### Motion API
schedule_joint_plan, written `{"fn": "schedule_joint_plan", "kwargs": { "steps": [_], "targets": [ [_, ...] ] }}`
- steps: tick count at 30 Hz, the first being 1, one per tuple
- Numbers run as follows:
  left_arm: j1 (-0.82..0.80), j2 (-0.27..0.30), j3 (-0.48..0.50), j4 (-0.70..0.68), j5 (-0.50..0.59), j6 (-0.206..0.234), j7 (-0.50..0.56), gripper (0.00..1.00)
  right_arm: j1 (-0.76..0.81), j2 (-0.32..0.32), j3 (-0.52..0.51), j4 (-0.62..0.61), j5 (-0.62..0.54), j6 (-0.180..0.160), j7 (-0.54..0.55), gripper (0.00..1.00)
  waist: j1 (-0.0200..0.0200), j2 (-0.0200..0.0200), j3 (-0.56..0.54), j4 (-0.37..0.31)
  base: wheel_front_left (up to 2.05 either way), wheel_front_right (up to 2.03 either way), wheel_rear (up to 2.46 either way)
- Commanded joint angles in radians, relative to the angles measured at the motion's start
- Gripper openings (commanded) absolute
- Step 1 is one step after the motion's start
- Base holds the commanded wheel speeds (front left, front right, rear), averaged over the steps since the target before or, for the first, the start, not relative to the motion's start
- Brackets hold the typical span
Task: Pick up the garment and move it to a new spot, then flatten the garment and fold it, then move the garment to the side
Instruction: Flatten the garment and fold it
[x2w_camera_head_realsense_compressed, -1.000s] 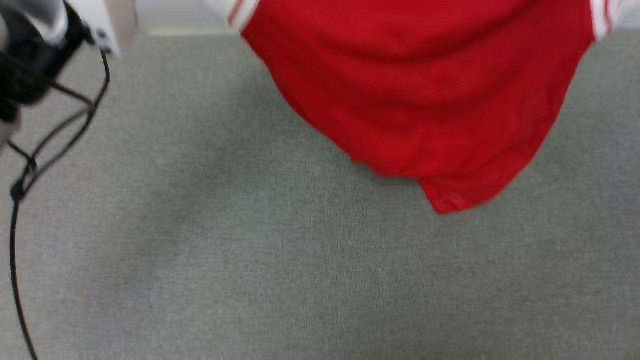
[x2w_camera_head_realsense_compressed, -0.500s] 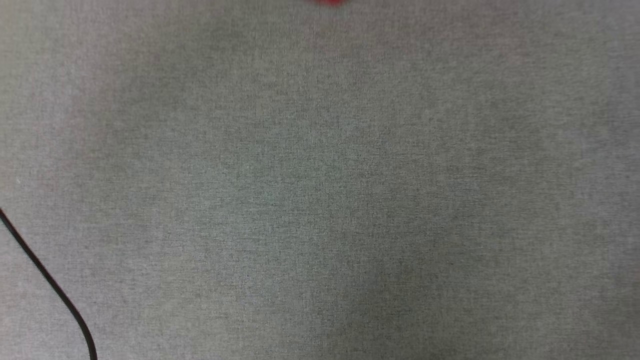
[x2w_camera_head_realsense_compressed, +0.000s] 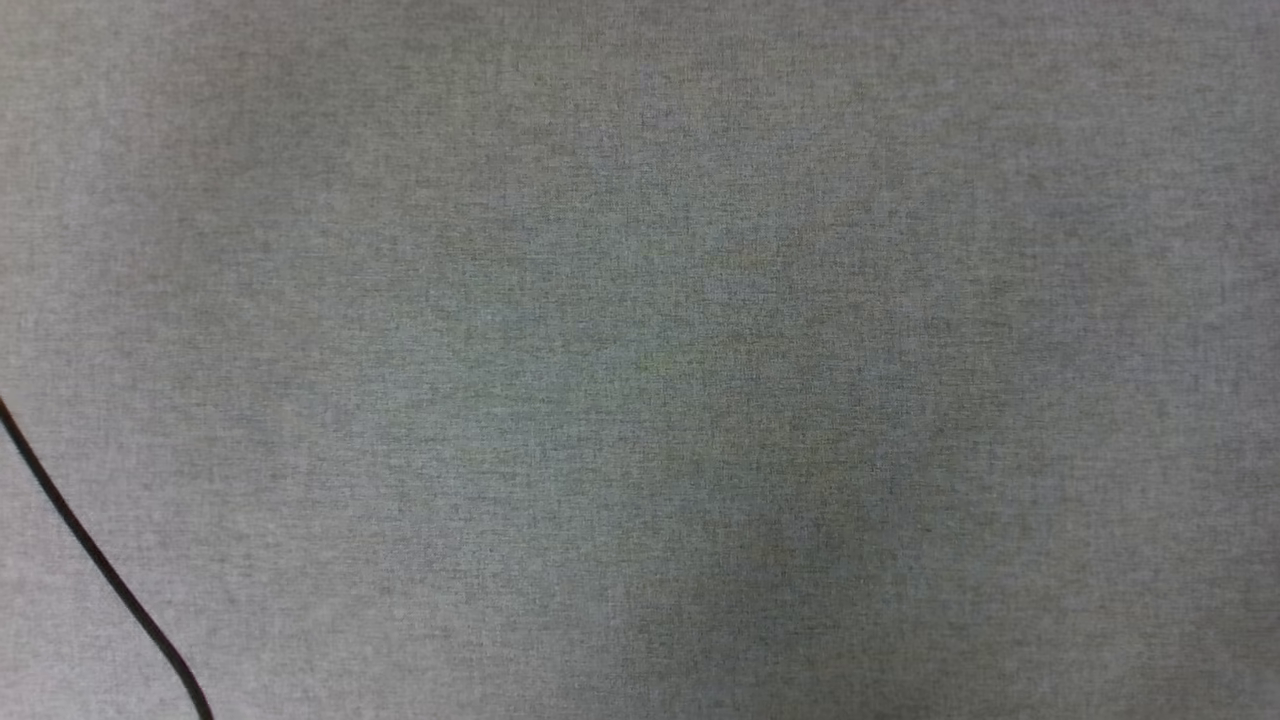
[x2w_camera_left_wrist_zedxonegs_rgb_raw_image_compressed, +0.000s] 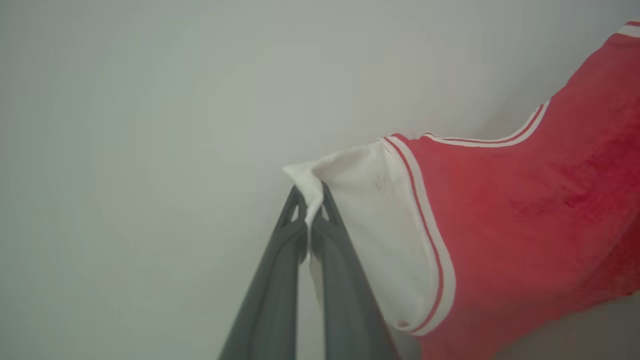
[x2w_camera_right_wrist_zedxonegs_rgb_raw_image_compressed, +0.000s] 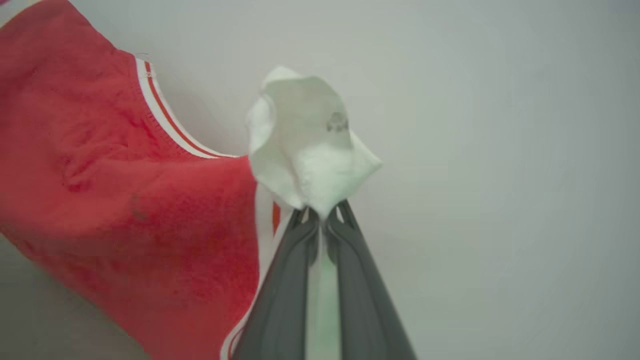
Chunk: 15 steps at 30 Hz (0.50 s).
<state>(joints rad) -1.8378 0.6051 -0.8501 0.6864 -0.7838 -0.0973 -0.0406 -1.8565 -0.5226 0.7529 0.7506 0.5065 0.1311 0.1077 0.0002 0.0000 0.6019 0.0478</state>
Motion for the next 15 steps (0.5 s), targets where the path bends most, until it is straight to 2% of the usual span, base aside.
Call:
{"fn": "schedule_joint_plan", "kwargs": {
  "steps": [1, 7, 10, 15],
  "targets": [
    [0.036, -0.012, -0.008, 0.011, -0.008, -0.005, -0.015, 0.0, 0.036, 0.015, 0.015, 0.014, 0.013, -0.001, -0.025, 0.0, -0.0002, 0.0, 0.0, -0.002, 0.0, 0.0, 0.0],
    [0.236, -0.026, -0.045, 0.045, -0.049, -0.02, -0.1, 0.0, 0.223, 0.052, 0.094, 0.065, 0.09, -0.001, -0.136, 0.0, -0.0002, 0.0, -0.041, -0.016, 0.0, 0.0, 0.0],
    [0.358, -0.035, -0.064, 0.041, -0.072, -0.023, -0.141, 0.0, 0.331, 0.049, 0.129, 0.071, 0.133, -0.001, -0.189, 0.0, -0.0002, 0.0, -0.071, -0.017, 0.0, 0.0, 0.0],
    [0.562, -0.039, -0.078, 0.007, -0.108, -0.002, -0.189, 0.0, 0.523, 0.02, 0.2, 0.031, 0.205, -0.001, -0.256, 0.0, -0.0002, 0.0, -0.133, -0.014, 0.0, 0.0, 0.0]
  ]
}}
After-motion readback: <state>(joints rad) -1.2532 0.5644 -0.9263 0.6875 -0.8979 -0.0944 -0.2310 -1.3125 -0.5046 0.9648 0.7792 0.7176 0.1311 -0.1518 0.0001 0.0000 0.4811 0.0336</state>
